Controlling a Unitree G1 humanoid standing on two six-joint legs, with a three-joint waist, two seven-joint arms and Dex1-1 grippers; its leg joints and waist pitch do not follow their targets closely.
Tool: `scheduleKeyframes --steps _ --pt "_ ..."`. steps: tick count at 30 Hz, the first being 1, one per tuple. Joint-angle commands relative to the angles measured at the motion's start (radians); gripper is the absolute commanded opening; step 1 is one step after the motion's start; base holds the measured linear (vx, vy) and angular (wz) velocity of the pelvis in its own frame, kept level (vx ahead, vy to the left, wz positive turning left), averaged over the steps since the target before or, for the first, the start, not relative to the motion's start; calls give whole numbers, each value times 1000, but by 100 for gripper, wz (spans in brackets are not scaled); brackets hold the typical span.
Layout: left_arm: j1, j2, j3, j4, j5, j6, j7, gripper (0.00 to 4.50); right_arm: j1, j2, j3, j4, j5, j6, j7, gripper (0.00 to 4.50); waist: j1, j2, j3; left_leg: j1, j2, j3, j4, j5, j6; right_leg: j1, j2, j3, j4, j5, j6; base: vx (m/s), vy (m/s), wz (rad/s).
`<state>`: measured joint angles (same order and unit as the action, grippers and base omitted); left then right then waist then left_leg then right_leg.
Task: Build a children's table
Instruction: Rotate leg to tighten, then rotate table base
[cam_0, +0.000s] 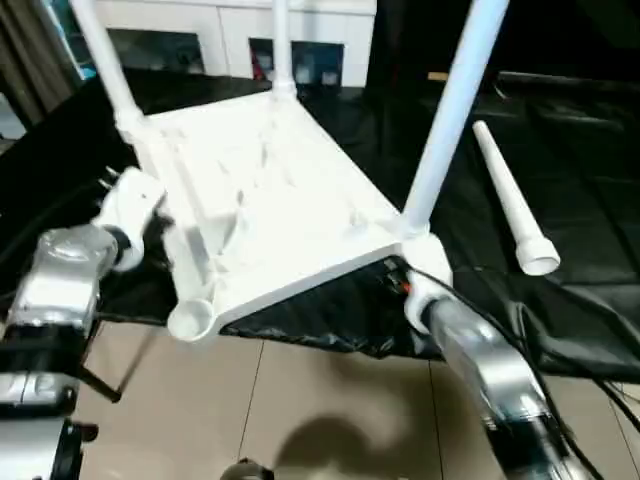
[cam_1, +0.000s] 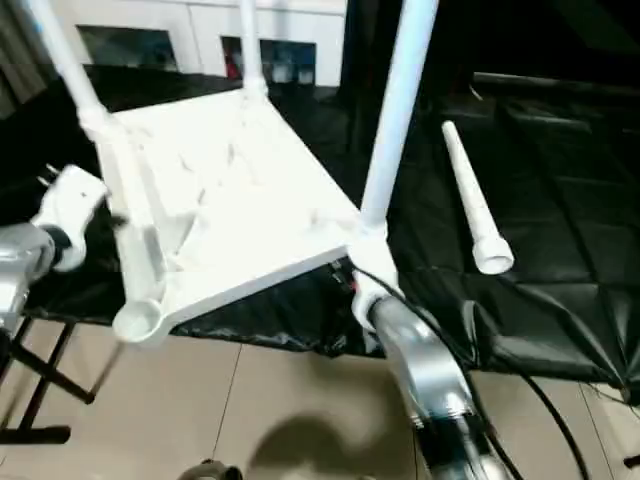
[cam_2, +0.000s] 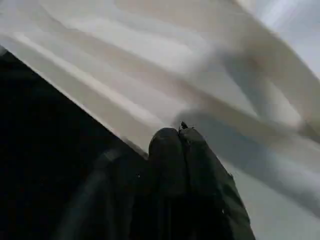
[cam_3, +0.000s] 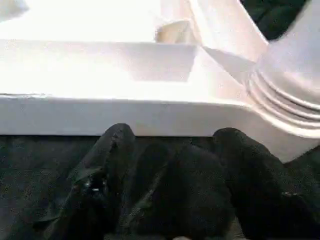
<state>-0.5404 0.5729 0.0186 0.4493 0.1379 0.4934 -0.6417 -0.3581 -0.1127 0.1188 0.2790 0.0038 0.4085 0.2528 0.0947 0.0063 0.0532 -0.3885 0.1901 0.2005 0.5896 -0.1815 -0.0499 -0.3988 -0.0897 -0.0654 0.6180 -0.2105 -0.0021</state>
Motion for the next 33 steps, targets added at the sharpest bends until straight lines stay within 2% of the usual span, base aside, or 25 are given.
scheduleKeyframes --steps 1,3,5,7,10,11,12,13,14,15,18,20,21,23,24,25,26,28,29,30,31,32,33 --pt "12 10 -30 -47 1 47 -27 0 -25 1 -19 54 -5 0 -19 259 -5 14 -66 32 39 -23 -73 -131 -39 41 -56 48 -52 8 -211 0 0 0" --pt "17 4 -35 -63 -20 64 -48 0 -46 6 -29 90 1 -8 -21 235 -7 12 -67 30 38 -24 -73 -129 -40 43 -57 48 -52 18 -216 0 0 0" --pt "14 4 -76 -49 -16 33 -102 0 -76 6 -28 145 -1 -29 -16 223 -7 9 -67 26 35 -23 -70 -122 -31 46 -57 49 -52 24 -217 0 0 0" --pt "6 7 -107 -32 -5 32 -137 0 -99 6 -25 187 -2 -46 -9 207 -7 7 -69 28 35 -23 -69 -118 -26 45 -58 49 -52 20 -219 0 0 0" --pt "-11 16 -164 -22 -6 44 -227 0 -148 7 -26 272 -6 -86 -4 178 -6 8 -70 29 36 -22 -67 -107 -22 45 -57 49 -49 30 -223 0 0 0" --pt "-11 16 -168 -22 -6 44 -233 0 -151 7 -27 277 -6 -88 -4 178 -6 13 -70 28 35 -22 -66 -105 -22 45 -58 49 -48 33 -224 0 0 0" --pt "-16 24 -201 -32 -15 60 -290 0 -182 9 -28 332 -6 -119 3 164 -8 11 -70 28 35 -22 -66 -109 -24 45 -56 48 -48 34 -231 0 0 0" --pt "-16 24 -201 -32 -15 60 -290 0 -182 9 -28 332 -6 -119 3 146 -9 14 -70 29 35 -21 -66 -117 -27 44 -56 48 -48 29 -240 0 0 0" --pt "-17 32 -232 -54 -32 85 -352 0 -215 16 -33 389 -3 -147 9 142 -7 14 -69 33 37 -20 -66 -126 -29 43 -57 49 -49 28 -242 0 0 0" --pt "-19 37 -265 -83 -60 111 -432 0 -260 23 -29 469 -8 -190 24 142 -7 21 -72 32 37 -23 -65 -126 -34 43 -61 48 -44 27 -247 0 0 0" --pt "-23 26 -280 -104 -91 125 -484 0 -298 35 -26 535 -7 -221 37 101 -12 20 -69 30 36 -20 -65 -139 -43 46 -57 48 -44 34 -265 0 0 0" --pt "-33 -9 -282 -123 -127 140 -513 0 -332 52 -17 588 -9 -245 53 96 -16 16 -73 27 34 -20 -61 -104 -29 51 -56 47 -38 93 -279 0 0 0" --pt "-41 -34 -282 -127 -141 145 -516 0 -347 64 -13 613 -10 -256 59 63 -18 14 -76 25 33 -19 -59 -84 -16 54 -57 47 -35 125 -288 0 0 0" --pt "-72 -116 -270 -110 -165 155 -481 0 -372 95 -4 661 -14 -286 75 58 -18 10 -76 22 32 -20 -55 -63 4 58 -58 46 -34 150 -296 0 0 0" --pt "-72 -116 -270 -110 -165 155 -481 0 -372 95 -4 661 -14 -286 75 53 -22 8 -77 21 33 -19 -55 -63 11 58 -59 47 -33 152 -301 0 0 0" --pt "-92 -151 -269 -74 -155 134 -446 0 -374 103 -3 668 -15 -293 74 44 -25 5 -76 19 32 -20 -55 -64 20 60 -58 46 -36 136 -303 0 0 0" --pt "-107 -173 -267 -42 -144 113 -416 0 -375 106 -3 673 -16 -298 71 30 -27 7 -75 19 31 -20 -55 -71 27 60 -57 46 -39 119 -299 0 0 0" --pt "-150 -223 -261 61 -110 34 -334 0 -375 110 -6 686 -19 -313 58 13 -31 7 -75 20 31 -20 -54 -80 34 61 -58 46 -42 110 -295 0 0 0" --pt "-180 -248 -252 132 -94 -28 -273 0 -373 106 -16 689 -18 -318 41 9 -34 7 -77 15 30 -23 -53 -69 41 65 -58 45 -39 124 -295 0 0 0" --pt "-198 -263 -247 176 -85 -66 -234 0 -372 104 -21 690 -17 -322 31 4 -35 6 -78 19 29 -21 -51 -70 45 62 -55 45 -42 130 -294 0 0 0" --pt "-216 -275 -244 221 -75 -101 -198 0 -371 100 -31 695 -15 -329 18 4 -35 12 -79 17 30 -25 -50 -63 52 64 -56 45 -39 145 -294 0 0 0" --pt "-234 -284 -243 267 -61 -144 -154 0 -367 93 -39 692 -14 -335 -1 4 -35 7 -81 18 31 -25 -50 -61 56 66 -57 44 -38 156 -295 0 0 0" --pt "-234 -284 -243 267 -61 -144 -154 0 -367 93 -39 692 -14 -335 -1 4 -35 13 -80 17 30 -26 -49 -58 58 65 -56 43 -38 156 -294 0 0 0"
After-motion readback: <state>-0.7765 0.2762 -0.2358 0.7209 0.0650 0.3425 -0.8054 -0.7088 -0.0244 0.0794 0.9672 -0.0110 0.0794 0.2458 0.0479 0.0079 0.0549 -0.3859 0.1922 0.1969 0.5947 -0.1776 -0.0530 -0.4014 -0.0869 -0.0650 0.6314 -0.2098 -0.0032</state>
